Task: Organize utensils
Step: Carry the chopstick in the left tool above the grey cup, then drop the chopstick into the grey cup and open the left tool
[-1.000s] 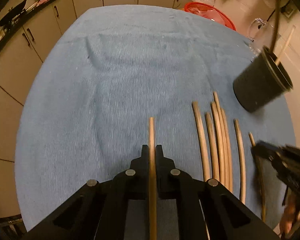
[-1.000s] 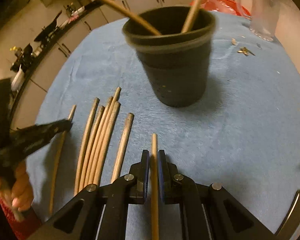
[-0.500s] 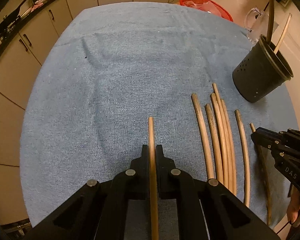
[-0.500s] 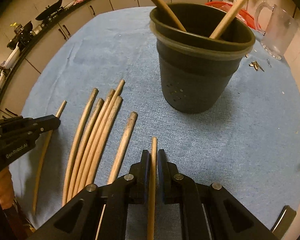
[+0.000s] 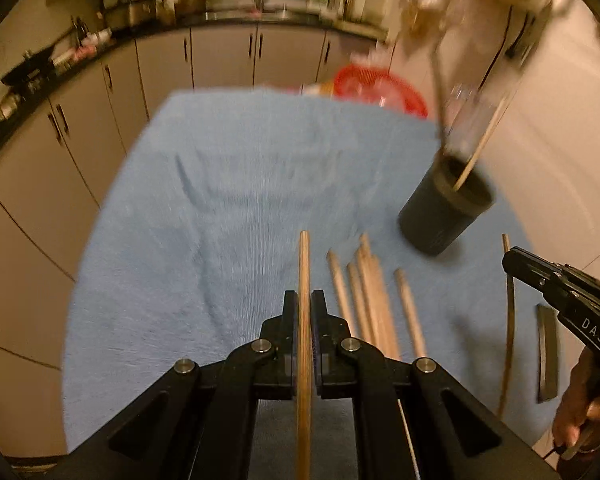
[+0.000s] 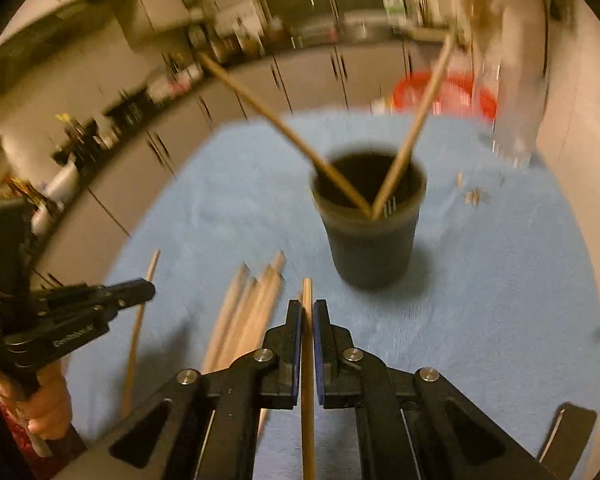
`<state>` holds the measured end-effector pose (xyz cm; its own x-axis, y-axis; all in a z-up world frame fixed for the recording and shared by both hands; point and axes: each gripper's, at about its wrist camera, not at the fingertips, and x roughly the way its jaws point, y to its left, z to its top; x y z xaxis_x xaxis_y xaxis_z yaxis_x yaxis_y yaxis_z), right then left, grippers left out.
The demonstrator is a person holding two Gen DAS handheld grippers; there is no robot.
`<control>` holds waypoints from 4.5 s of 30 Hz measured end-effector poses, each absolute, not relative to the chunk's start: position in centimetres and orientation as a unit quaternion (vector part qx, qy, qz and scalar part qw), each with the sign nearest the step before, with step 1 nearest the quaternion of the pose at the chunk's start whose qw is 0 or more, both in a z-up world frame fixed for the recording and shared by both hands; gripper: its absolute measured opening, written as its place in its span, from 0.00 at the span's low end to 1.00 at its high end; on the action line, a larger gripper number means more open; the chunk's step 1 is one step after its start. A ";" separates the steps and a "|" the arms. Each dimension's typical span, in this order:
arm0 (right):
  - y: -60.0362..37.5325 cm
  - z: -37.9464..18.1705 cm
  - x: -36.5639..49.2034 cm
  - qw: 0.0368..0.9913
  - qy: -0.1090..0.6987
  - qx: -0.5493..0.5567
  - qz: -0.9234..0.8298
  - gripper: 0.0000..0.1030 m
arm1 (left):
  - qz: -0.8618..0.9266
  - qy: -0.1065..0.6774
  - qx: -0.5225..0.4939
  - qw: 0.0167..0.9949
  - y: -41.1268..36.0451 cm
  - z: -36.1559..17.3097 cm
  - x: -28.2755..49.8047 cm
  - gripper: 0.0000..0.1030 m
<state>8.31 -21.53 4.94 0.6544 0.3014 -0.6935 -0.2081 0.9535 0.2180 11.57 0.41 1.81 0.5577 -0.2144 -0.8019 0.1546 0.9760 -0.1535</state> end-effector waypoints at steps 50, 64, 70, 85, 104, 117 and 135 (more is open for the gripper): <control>-23.8 13.4 1.3 0.957 0.235 0.100 0.135 0.06 | -0.116 0.352 -0.019 0.929 1.1 11.4 4.9 0.06; -24.9 14.4 1.5 0.958 0.227 0.113 0.131 0.06 | -0.129 0.344 -0.018 0.930 0.0 13.4 5.1 0.06; -26.2 16.1 1.9 0.961 0.213 0.122 0.129 0.06 | -0.144 0.335 -0.017 0.931 -1.3 15.3 5.8 0.06; -30.2 22.4 6.1 0.970 0.151 0.165 0.095 0.06 | -0.172 0.302 -0.038 0.937 -5.6 21.5 11.2 0.06; -32.8 18.6 15.4 0.958 0.189 0.203 0.071 0.06 | -0.165 0.339 -0.056 0.924 -9.7 17.3 19.0 0.06; -31.9 13.0 17.3 0.937 0.264 0.213 0.084 0.08 | -0.164 0.375 -0.051 0.911 -9.3 13.5 19.2 0.06; -30.8 11.7 9.8 0.923 0.283 0.225 0.131 0.13 | -0.166 0.337 -0.056 0.925 -4.3 14.2 10.6 0.23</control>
